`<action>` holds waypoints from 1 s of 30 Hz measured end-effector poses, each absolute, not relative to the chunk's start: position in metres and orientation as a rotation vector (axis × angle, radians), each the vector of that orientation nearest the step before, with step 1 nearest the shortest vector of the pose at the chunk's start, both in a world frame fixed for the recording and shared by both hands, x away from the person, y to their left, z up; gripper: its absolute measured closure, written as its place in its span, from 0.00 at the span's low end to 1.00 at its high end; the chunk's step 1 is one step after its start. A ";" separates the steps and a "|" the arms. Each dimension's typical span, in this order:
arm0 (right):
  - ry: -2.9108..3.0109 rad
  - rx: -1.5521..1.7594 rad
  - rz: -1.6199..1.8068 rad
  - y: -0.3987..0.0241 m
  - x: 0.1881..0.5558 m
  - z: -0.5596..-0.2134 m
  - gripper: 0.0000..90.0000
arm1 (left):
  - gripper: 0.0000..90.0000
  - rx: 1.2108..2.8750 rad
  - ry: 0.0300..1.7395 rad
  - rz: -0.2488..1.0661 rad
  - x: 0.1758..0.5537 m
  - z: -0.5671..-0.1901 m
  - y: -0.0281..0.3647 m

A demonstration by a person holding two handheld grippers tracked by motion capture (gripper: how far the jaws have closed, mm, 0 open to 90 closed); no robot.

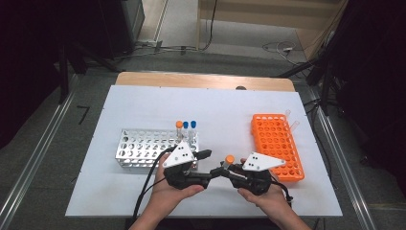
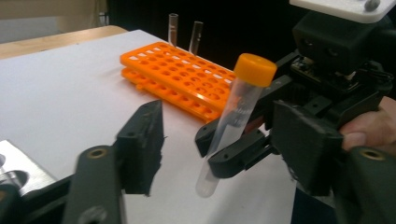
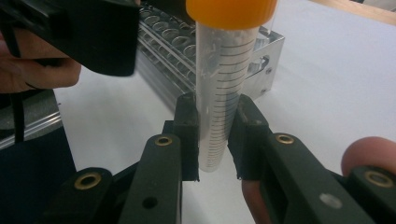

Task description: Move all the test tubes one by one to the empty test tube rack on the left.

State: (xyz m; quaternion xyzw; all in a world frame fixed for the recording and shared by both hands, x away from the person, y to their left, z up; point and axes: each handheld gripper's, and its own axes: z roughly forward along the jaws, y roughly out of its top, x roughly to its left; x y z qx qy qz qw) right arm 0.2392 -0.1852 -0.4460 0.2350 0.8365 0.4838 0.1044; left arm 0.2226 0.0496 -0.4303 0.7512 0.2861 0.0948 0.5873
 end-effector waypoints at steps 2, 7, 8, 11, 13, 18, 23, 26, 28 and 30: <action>2.475 0.683 1.432 -0.183 0.238 -0.446 0.81 | 0.48 1.766 0.651 0.214 0.222 -0.431 0.046; 2.501 0.653 1.432 -0.177 0.235 -0.447 0.81 | 0.61 1.788 0.622 0.203 0.222 -0.433 0.038; 2.504 0.653 1.433 -0.176 0.234 -0.446 0.81 | 0.63 1.791 0.619 0.201 0.222 -0.433 0.037; 2.506 0.646 1.440 -0.175 0.233 -0.446 0.81 | 0.70 1.799 0.614 0.199 0.222 -0.433 0.035; 2.511 0.638 1.442 -0.174 0.232 -0.446 0.81 | 0.74 1.801 0.613 0.195 0.222 -0.434 0.034; 2.528 0.635 1.441 -0.173 0.232 -0.446 0.81 | 0.80 1.807 0.608 0.201 0.223 -0.435 0.033; 2.537 0.641 1.460 -0.175 0.233 -0.446 0.80 | 0.84 1.805 0.609 0.221 0.224 -0.435 0.034; 2.537 0.641 1.463 -0.176 0.234 -0.446 0.79 | 0.84 1.800 0.610 0.229 0.223 -0.434 0.035; 2.528 0.641 1.469 -0.176 0.234 -0.445 0.74 | 0.84 1.800 0.615 0.237 0.224 -0.434 0.036; 2.520 0.648 1.483 -0.179 0.234 -0.444 0.68 | 0.84 1.793 0.623 0.247 0.224 -0.433 0.039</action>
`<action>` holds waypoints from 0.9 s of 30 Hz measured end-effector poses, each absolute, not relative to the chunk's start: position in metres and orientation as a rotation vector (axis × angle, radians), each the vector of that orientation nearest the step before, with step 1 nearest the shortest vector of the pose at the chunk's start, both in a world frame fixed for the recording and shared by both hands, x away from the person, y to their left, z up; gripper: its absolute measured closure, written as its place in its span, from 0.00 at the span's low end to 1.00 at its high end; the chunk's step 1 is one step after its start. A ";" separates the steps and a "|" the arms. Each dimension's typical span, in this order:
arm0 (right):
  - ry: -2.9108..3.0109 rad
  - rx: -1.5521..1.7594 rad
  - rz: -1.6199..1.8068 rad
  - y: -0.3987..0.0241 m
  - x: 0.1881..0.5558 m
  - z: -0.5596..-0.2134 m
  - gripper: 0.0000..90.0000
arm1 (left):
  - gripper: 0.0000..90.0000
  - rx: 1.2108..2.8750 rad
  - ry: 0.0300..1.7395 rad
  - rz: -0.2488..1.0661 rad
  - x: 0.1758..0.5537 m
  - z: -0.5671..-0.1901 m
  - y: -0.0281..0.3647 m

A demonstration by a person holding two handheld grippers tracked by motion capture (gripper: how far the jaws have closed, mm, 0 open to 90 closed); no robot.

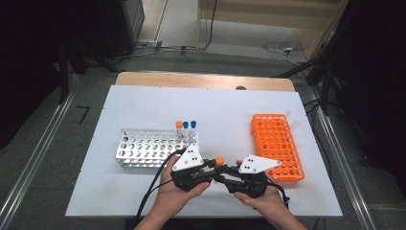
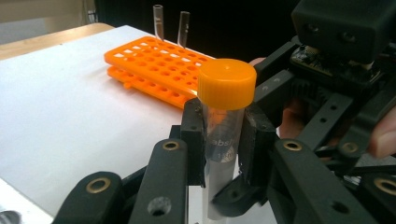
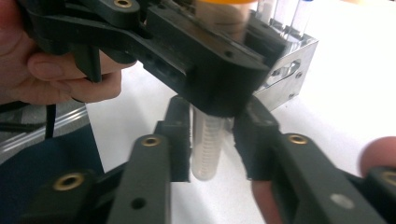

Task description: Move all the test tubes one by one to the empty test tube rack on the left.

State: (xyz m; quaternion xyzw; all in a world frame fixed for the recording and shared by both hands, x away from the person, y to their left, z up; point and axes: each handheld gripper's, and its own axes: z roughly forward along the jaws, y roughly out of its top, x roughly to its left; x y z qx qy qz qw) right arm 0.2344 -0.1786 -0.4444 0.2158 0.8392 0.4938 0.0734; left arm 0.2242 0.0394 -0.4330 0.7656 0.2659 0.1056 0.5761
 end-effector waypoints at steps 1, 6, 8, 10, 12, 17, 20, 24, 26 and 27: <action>2.519 0.651 1.502 -0.180 0.235 -0.444 0.66 | 0.84 1.788 0.625 0.252 0.225 -0.432 0.042; 2.494 0.661 1.526 -0.189 0.238 -0.442 0.50 | 0.84 1.764 0.648 0.269 0.228 -0.430 0.052; 2.483 0.663 1.528 -0.193 0.239 -0.441 0.43 | 0.84 1.759 0.656 0.280 0.229 -0.429 0.056; 2.470 0.665 1.523 -0.198 0.241 -0.440 0.37 | 0.84 1.750 0.665 0.290 0.230 -0.428 0.061; 2.454 0.673 1.524 -0.203 0.243 -0.439 0.32 | 0.84 1.746 0.671 0.303 0.231 -0.427 0.065; 2.431 0.702 1.518 -0.215 0.247 -0.437 0.21 | 0.84 1.729 0.695 0.328 0.233 -0.425 0.076; 2.403 0.709 1.514 -0.223 0.248 -0.435 0.16 | 0.84 1.721 0.707 0.347 0.235 -0.423 0.082; 2.384 0.721 1.498 -0.235 0.251 -0.433 0.13 | 0.84 1.714 0.730 0.374 0.237 -0.421 0.091; 2.388 0.736 1.499 -0.241 0.253 -0.433 0.10 | 0.84 1.701 0.745 0.385 0.239 -0.421 0.096; 2.392 0.736 1.502 -0.244 0.255 -0.433 0.09 | 0.84 1.699 0.749 0.391 0.240 -0.421 0.099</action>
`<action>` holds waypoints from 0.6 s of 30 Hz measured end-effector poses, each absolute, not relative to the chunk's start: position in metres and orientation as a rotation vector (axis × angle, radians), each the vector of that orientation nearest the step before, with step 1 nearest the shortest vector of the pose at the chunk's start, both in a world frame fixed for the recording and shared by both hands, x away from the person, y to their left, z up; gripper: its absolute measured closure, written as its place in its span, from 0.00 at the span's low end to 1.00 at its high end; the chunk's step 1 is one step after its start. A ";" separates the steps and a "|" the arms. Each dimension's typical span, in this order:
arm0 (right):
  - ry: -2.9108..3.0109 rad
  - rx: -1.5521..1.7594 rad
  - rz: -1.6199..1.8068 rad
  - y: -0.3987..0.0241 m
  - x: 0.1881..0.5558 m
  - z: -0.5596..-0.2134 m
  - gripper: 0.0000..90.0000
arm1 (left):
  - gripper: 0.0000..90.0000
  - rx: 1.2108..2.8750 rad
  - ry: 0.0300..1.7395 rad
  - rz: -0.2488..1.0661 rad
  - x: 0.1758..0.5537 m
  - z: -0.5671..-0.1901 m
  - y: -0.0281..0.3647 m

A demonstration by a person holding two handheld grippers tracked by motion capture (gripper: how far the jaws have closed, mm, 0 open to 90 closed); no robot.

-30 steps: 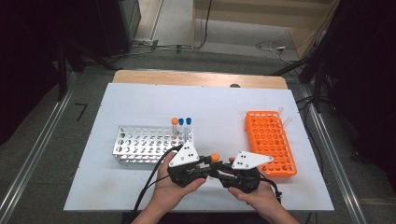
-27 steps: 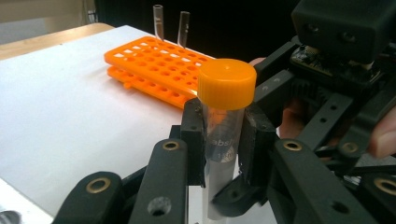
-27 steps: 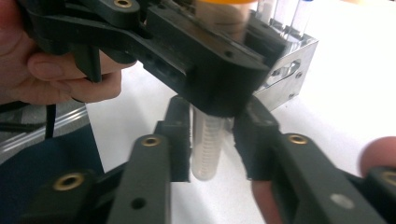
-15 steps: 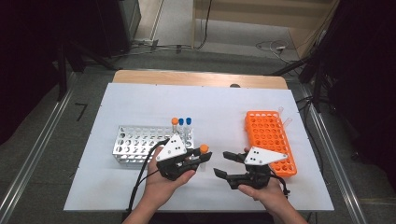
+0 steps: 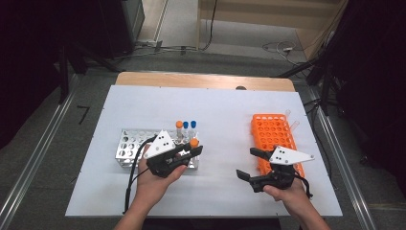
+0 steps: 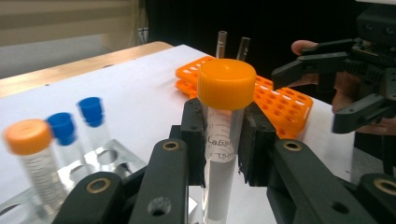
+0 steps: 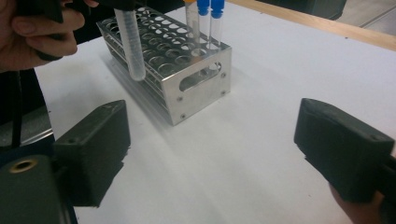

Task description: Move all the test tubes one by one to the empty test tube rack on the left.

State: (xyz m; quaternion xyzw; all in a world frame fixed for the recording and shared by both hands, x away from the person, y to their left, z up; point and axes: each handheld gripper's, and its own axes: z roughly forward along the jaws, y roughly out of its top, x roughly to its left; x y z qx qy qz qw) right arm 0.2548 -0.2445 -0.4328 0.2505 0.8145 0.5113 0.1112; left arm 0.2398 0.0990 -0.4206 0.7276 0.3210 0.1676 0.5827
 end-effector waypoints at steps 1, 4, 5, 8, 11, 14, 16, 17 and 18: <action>2.385 0.745 1.503 -0.247 0.256 -0.433 0.09 | 0.84 1.693 0.757 0.396 0.241 -0.420 0.102; 2.371 0.770 1.485 -0.256 0.258 -0.433 0.09 | 0.84 1.682 0.775 0.418 0.243 -0.419 0.111; 2.368 0.775 1.479 -0.259 0.258 -0.433 0.09 | 0.84 1.677 0.780 0.426 0.244 -0.418 0.114; 2.355 0.801 1.462 -0.268 0.260 -0.435 0.09 | 0.84 1.660 0.801 0.448 0.246 -0.417 0.123; 2.339 0.833 1.451 -0.278 0.260 -0.436 0.09 | 0.84 1.650 0.818 0.464 0.250 -0.416 0.131; 2.324 0.855 1.445 -0.288 0.259 -0.438 0.09 | 0.84 1.638 0.833 0.476 0.253 -0.416 0.138; 2.315 0.863 1.432 -0.294 0.258 -0.438 0.09 | 0.84 1.632 0.843 0.489 0.256 -0.415 0.142; 2.309 0.871 1.429 -0.297 0.257 -0.439 0.09 | 0.84 1.630 0.847 0.490 0.257 -0.415 0.143; 2.304 0.879 1.429 -0.300 0.256 -0.439 0.09 | 0.84 1.630 0.848 0.501 0.259 -0.415 0.144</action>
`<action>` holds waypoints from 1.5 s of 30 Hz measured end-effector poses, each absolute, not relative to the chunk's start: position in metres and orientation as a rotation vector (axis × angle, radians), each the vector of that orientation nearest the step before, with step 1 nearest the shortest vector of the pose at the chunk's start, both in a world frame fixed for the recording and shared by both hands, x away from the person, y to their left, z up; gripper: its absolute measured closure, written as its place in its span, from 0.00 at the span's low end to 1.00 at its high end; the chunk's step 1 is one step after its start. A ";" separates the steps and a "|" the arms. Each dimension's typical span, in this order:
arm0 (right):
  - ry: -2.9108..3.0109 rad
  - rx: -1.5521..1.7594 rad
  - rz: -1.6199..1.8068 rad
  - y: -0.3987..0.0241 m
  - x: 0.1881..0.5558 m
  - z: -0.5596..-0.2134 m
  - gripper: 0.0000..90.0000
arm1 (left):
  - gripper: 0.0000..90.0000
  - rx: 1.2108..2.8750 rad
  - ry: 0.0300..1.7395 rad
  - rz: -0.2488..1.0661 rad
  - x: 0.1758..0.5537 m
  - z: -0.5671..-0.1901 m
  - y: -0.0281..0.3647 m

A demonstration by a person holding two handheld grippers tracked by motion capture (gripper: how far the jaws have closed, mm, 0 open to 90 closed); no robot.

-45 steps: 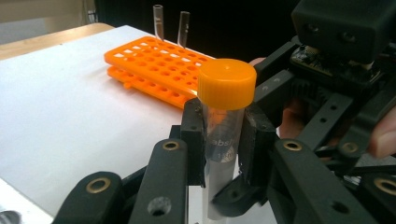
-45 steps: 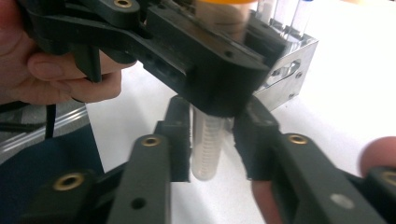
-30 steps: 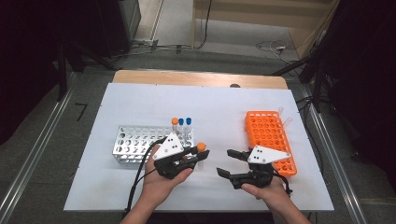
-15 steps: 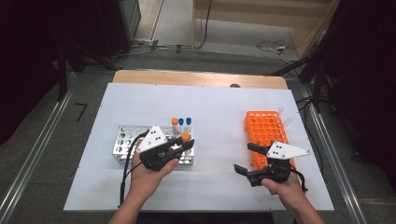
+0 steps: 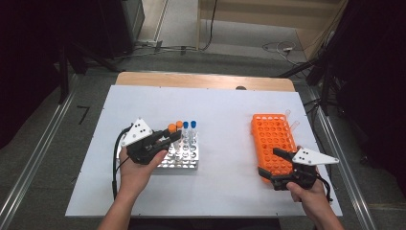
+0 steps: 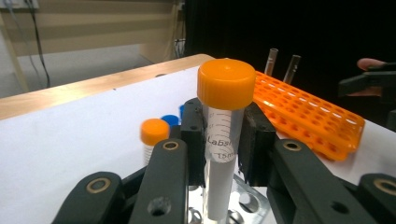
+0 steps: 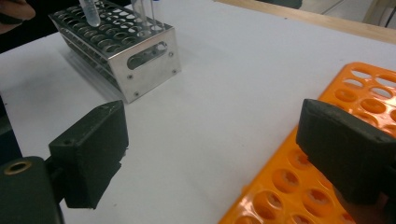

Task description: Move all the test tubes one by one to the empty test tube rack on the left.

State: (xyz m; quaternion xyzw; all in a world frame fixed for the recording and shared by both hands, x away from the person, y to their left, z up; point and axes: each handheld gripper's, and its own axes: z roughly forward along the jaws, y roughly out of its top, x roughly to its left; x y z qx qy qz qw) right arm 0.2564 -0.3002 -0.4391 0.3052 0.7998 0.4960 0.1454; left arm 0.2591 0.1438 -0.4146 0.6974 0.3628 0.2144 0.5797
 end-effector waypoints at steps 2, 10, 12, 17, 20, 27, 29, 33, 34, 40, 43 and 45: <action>2.294 0.894 1.423 -0.306 0.255 -0.440 0.09 | 0.84 1.630 0.860 0.513 0.262 -0.414 0.146; 2.263 0.949 1.392 -0.326 0.253 -0.444 0.09 | 0.84 1.615 0.906 0.558 0.275 -0.414 0.151; 2.257 0.959 1.393 -0.330 0.253 -0.445 0.09 | 0.84 1.609 0.916 0.569 0.278 -0.414 0.153; 2.244 0.974 1.390 -0.335 0.256 -0.445 0.09 | 0.84 1.582 0.945 0.593 0.287 -0.412 0.158; 2.238 0.990 1.389 -0.337 0.257 -0.446 0.09 | 0.84 1.573 0.959 0.602 0.292 -0.413 0.158; 2.230 1.014 1.383 -0.342 0.260 -0.448 0.09 | 0.84 1.565 0.986 0.608 0.303 -0.421 0.155; 2.228 1.023 1.382 -0.343 0.260 -0.448 0.09 | 0.84 1.573 0.995 0.610 0.306 -0.423 0.154; 2.228 1.023 1.379 -0.344 0.260 -0.449 0.09 | 0.84 1.580 1.014 0.615 0.308 -0.426 0.153; 2.227 1.026 1.379 -0.344 0.260 -0.449 0.09 | 0.84 1.577 1.020 0.611 0.308 -0.427 0.153; 2.225 1.029 1.385 -0.345 0.261 -0.449 0.09 | 0.84 1.591 1.032 0.591 0.309 -0.431 0.154; 2.230 1.030 1.380 -0.344 0.261 -0.449 0.09 | 0.84 1.606 1.045 0.577 0.311 -0.434 0.153; 2.231 1.030 1.381 -0.344 0.261 -0.450 0.09 | 0.84 1.622 1.056 0.565 0.311 -0.436 0.153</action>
